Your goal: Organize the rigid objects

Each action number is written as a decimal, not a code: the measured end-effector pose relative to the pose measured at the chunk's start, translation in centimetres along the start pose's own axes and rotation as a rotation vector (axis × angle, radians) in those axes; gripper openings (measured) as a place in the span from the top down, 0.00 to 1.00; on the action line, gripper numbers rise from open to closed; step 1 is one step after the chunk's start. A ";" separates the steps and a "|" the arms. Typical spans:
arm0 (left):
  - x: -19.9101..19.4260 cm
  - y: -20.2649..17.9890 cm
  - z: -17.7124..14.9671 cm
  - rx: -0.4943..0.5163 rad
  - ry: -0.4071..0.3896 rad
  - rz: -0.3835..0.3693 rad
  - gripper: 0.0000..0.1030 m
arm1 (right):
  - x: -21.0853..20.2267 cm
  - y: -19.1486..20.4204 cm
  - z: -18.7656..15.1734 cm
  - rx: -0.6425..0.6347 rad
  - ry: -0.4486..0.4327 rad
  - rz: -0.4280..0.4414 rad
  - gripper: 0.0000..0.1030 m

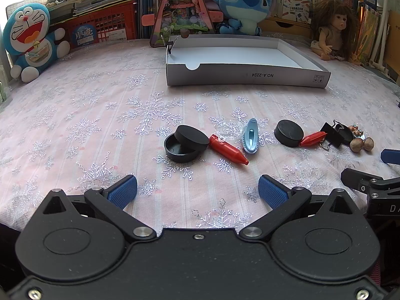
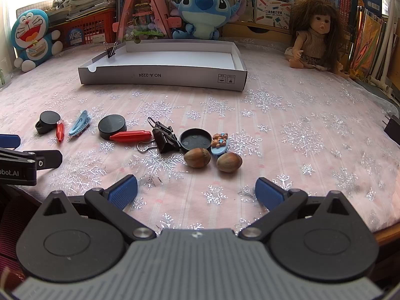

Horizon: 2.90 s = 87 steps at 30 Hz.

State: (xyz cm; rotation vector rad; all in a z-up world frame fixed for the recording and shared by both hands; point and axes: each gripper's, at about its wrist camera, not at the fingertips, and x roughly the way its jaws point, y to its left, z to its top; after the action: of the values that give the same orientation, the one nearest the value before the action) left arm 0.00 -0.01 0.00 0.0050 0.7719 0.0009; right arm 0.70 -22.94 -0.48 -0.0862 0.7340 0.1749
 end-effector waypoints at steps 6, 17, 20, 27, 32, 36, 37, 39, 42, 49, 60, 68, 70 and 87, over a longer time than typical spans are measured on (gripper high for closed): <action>0.0 0.0 0.0 0.000 0.000 0.000 0.00 | 0.0 0.0 0.0 0.000 0.000 0.000 0.00; 0.0 0.0 0.0 0.000 0.000 0.000 0.00 | 0.0 0.0 0.0 0.000 0.000 0.000 0.00; 0.0 0.0 0.0 0.000 -0.001 0.000 0.00 | 0.0 0.0 0.0 0.000 0.001 0.000 0.00; 0.0 0.0 0.0 0.000 -0.001 0.000 0.00 | -0.1 0.0 0.0 0.000 0.001 0.000 0.00; 0.0 0.0 0.0 0.000 -0.001 0.000 0.00 | -0.1 0.0 0.0 0.000 0.001 -0.001 0.00; 0.0 0.0 0.0 0.000 -0.001 0.000 0.00 | -0.1 0.0 0.0 0.000 0.001 -0.001 0.00; 0.0 0.0 0.0 0.000 -0.001 0.000 0.00 | -0.1 0.0 0.0 0.000 0.001 -0.001 0.00; 0.0 0.0 0.0 0.000 -0.001 0.000 0.00 | -0.1 0.0 0.0 0.000 0.001 0.000 0.00; 0.0 0.0 0.0 0.000 -0.001 0.000 0.00 | -0.1 0.0 0.0 0.000 0.001 0.000 0.00; 0.0 0.0 0.0 0.000 -0.001 0.000 0.00 | -0.1 0.0 0.0 0.000 0.000 -0.001 0.00; 0.0 0.0 0.0 0.000 -0.001 0.000 0.00 | -0.1 0.0 0.0 0.000 0.000 0.000 0.00; -0.1 -0.1 -0.1 0.013 -0.016 0.000 0.00 | 0.0 0.0 0.0 0.002 -0.001 0.001 0.00; -0.1 -0.2 -0.1 0.022 -0.019 -0.003 0.00 | 0.0 0.0 0.0 0.001 -0.004 0.005 0.00; -1.1 1.1 0.6 0.032 -0.111 -0.084 0.02 | -1.3 -1.6 -0.1 0.027 -0.146 0.017 0.09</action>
State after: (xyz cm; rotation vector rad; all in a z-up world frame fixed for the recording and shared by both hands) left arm -0.37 1.07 1.20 0.0027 0.6605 -0.0905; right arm 0.00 -24.68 0.35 -0.0408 0.5913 0.1856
